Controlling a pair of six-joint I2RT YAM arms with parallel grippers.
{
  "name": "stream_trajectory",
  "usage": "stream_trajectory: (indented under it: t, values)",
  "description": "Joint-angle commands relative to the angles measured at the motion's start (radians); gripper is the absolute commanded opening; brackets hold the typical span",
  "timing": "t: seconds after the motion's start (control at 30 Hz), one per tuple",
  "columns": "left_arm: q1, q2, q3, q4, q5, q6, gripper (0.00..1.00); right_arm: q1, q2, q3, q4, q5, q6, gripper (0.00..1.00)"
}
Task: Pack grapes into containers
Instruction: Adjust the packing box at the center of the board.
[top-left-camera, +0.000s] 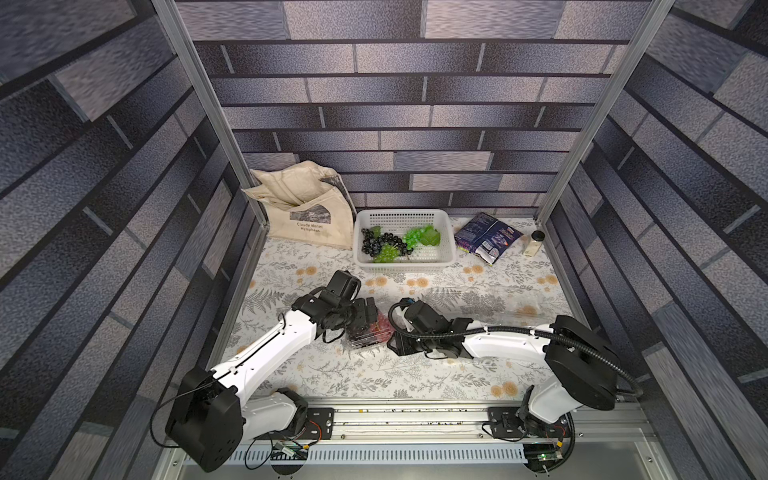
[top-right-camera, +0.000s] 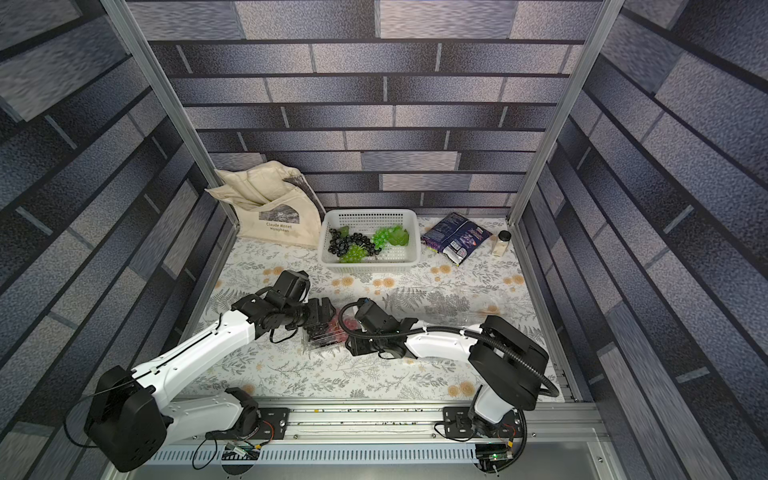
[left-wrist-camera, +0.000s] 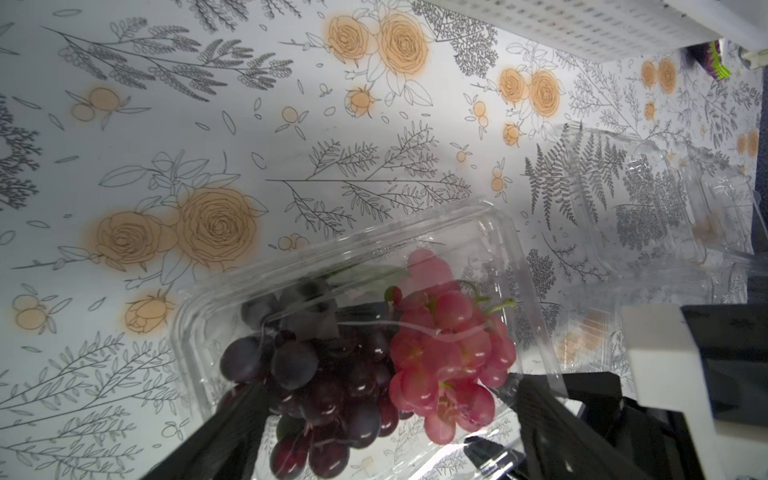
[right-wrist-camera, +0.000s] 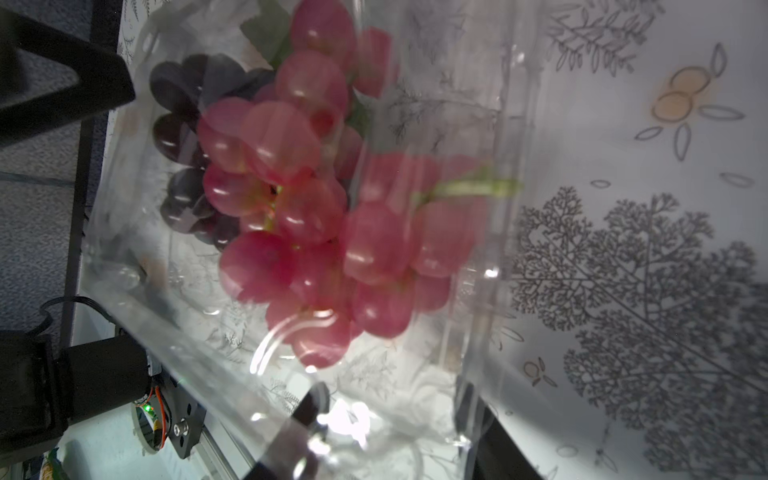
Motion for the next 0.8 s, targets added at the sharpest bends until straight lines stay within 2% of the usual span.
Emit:
stream_trajectory:
  t: [0.0, 0.33, 0.63, 0.77]
  values:
    - [0.020, 0.016, 0.045, -0.018, 0.011, 0.043, 0.96, -0.025, 0.037, 0.045, 0.050, -0.018, -0.032, 0.51]
    - [0.029, 0.066, 0.079, -0.005, 0.004, 0.068, 0.96, -0.077, 0.099, 0.134, 0.029, -0.057, -0.087, 0.52]
    - [-0.046, 0.111, 0.121, -0.053, -0.066, 0.109, 0.95, -0.090, -0.057, 0.010, -0.058, -0.106, -0.077, 0.56]
    - [-0.062, 0.111, 0.116, -0.067, -0.082, 0.123, 0.96, -0.113, -0.152, -0.090, 0.000, -0.140, -0.009, 0.56]
